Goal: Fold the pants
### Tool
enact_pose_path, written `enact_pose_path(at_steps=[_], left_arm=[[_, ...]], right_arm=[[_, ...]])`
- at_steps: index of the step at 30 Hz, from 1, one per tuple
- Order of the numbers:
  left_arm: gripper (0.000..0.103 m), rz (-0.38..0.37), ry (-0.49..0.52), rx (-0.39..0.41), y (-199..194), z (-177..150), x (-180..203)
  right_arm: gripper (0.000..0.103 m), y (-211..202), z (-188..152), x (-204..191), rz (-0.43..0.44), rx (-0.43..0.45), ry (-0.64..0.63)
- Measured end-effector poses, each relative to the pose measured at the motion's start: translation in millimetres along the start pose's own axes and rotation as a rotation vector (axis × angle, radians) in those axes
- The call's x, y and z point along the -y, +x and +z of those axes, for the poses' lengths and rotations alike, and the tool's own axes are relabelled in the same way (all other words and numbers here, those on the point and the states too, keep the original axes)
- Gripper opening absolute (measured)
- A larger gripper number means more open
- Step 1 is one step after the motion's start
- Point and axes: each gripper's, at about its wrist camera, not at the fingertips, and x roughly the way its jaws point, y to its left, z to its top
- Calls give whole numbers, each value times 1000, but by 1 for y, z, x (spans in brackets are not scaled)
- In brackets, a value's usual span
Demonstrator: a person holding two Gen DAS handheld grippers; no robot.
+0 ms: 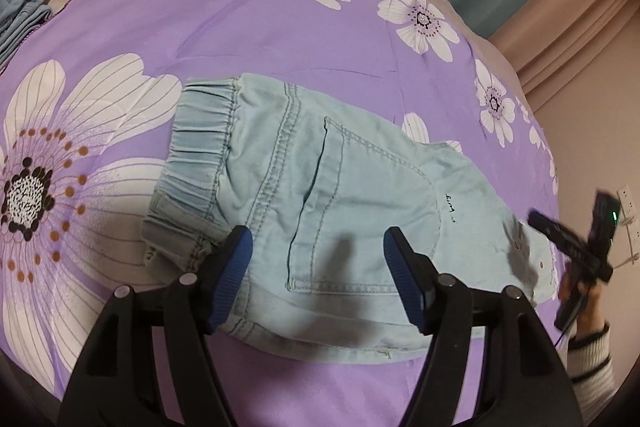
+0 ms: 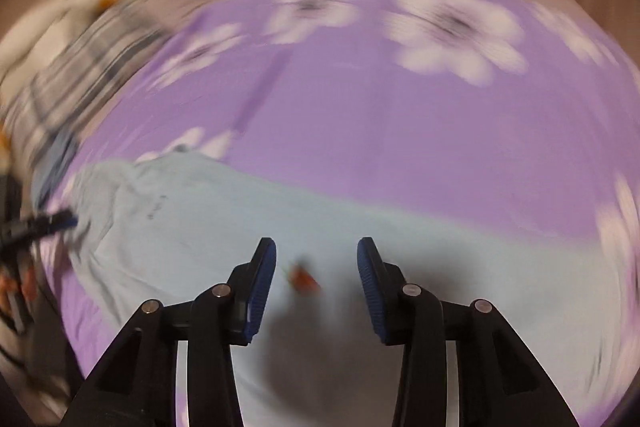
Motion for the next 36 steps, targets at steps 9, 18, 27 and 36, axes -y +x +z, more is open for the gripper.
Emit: enact_pose_path(at_steps=[9, 18, 27, 36], left_arm=[[77, -24, 11, 9, 8, 4, 1], [77, -36, 3, 11, 9, 8, 0], [77, -35, 5, 8, 9, 9, 0], [75, -25, 5, 6, 8, 8, -1]], right_arm=[[41, 50, 20, -35, 34, -138, -277], [2, 61, 18, -52, -19, -252, -503], [1, 66, 27, -48, -114, -203, -501], [12, 7, 4, -5, -2, -40, -45]])
